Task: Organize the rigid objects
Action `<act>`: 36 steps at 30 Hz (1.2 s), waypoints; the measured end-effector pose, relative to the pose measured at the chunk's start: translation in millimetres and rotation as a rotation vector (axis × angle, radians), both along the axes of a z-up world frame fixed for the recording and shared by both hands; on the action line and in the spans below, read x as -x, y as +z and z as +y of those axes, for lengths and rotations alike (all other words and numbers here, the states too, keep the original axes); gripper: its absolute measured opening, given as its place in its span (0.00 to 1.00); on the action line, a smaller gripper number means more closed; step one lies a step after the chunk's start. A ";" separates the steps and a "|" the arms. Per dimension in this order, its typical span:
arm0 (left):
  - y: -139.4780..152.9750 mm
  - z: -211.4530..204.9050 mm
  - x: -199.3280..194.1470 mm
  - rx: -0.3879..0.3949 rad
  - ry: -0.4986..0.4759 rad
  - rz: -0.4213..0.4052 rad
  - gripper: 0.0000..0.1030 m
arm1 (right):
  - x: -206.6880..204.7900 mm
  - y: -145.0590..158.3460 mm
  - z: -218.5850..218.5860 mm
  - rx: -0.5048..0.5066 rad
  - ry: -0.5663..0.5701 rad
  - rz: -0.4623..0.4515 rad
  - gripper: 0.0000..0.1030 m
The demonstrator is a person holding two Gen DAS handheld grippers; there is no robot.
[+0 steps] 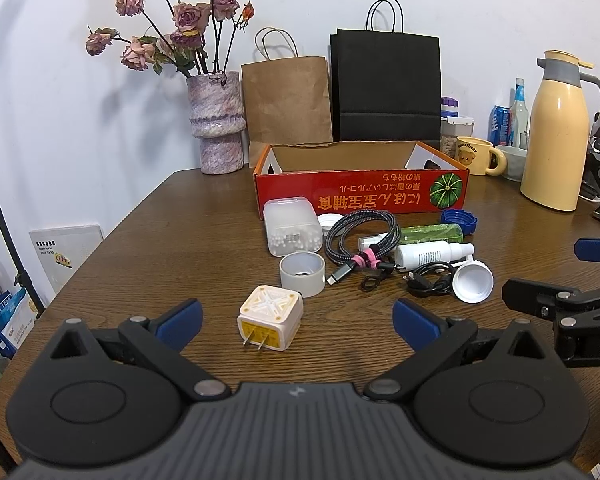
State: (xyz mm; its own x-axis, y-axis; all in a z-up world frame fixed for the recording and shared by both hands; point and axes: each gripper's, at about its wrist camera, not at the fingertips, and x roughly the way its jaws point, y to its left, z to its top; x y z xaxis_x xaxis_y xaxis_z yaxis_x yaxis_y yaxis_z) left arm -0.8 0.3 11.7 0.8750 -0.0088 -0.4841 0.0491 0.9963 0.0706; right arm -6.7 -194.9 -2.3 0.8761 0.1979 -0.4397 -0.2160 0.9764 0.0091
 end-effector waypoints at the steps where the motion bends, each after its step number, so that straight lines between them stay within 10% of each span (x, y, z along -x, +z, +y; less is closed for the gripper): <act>1: 0.0 0.0 0.1 0.000 0.000 0.000 1.00 | 0.5 0.3 0.4 0.000 0.000 0.000 1.00; 36: 8.3 -0.7 5.3 0.002 0.001 -0.009 1.00 | 6.1 7.7 1.7 0.004 0.004 -0.007 1.00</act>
